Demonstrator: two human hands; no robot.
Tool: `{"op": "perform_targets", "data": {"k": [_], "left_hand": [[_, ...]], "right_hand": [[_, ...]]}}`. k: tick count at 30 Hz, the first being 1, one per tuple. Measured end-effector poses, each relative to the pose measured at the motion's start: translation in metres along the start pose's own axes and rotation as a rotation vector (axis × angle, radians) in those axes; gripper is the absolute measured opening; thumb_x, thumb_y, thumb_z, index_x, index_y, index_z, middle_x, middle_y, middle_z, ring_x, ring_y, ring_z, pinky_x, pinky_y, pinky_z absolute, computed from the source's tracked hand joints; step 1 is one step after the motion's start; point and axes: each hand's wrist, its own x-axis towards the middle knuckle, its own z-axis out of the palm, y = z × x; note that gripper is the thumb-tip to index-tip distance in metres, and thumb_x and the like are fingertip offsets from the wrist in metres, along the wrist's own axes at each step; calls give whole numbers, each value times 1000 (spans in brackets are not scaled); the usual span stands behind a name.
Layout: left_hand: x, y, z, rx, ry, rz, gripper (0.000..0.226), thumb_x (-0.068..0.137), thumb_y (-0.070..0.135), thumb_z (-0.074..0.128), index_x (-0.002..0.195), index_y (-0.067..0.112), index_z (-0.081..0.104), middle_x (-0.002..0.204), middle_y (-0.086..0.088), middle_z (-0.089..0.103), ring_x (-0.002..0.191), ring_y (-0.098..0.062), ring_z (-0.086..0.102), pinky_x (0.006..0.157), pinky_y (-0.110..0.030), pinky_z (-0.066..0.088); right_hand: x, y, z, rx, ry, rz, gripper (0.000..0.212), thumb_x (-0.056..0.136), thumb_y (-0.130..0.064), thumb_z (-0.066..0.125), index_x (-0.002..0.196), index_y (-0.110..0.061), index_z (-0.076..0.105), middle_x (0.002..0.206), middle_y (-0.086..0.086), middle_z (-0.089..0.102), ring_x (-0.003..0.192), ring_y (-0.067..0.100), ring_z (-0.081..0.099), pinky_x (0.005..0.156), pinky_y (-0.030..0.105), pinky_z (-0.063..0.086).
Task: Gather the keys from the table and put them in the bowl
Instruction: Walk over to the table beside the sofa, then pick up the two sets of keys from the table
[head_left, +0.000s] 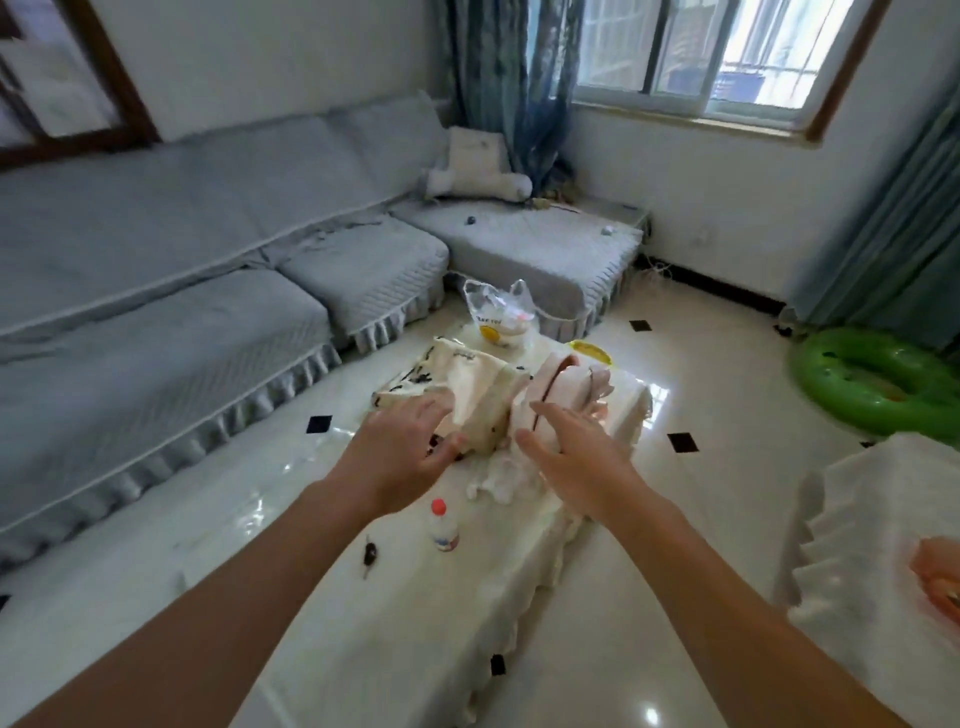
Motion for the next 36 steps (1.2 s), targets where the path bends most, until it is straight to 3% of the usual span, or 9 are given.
{"op": "perform_targets", "data": {"k": [9,20,24,29,32,36], "left_hand": [[-24,-80,-16,-16,110,-235,64,88,60,21,131,23,50,133,-1,55,119,-21,50,94,-39,37],[-24,-148,-14,-36,141,-331,53,95,54,30,133,23,48,136,1,52,120,-19,49,95,-38,38],[-24,-165,-4,-43,128,-408,56,95,55,27,136,23,46,139,0,50,123,-19,47,97,-38,36],[-11,-176,20,-42,84,-498,58,94,56,26,137,23,44,140,0,49,123,-19,47,98,-38,35],[8,-179,34,-53,72,-565,60,93,58,23,137,24,44,140,1,48,123,-18,46,99,-38,35],[36,-179,56,-81,72,-682,65,91,60,20,138,22,44,141,1,48,124,-19,46,101,-39,36]], "right_hand": [[63,-79,41,-84,-137,-236,61,92,-61,36,145,-31,36,147,-2,44,135,19,34,101,41,35],[119,-124,84,-158,-230,-344,63,92,-61,34,144,-26,38,146,-1,46,134,20,34,100,40,34],[146,-132,105,-152,-285,-370,63,94,-58,35,146,-23,38,148,1,44,137,22,32,108,40,29],[184,-123,133,-188,-352,-414,62,93,-59,34,144,-24,40,146,2,47,134,24,37,108,47,28],[211,-112,151,-171,-413,-408,62,92,-62,33,145,-29,38,147,2,46,136,24,32,106,41,29],[255,-95,173,-199,-457,-496,62,91,-61,33,142,-28,42,145,0,47,132,21,38,97,30,17]]}}
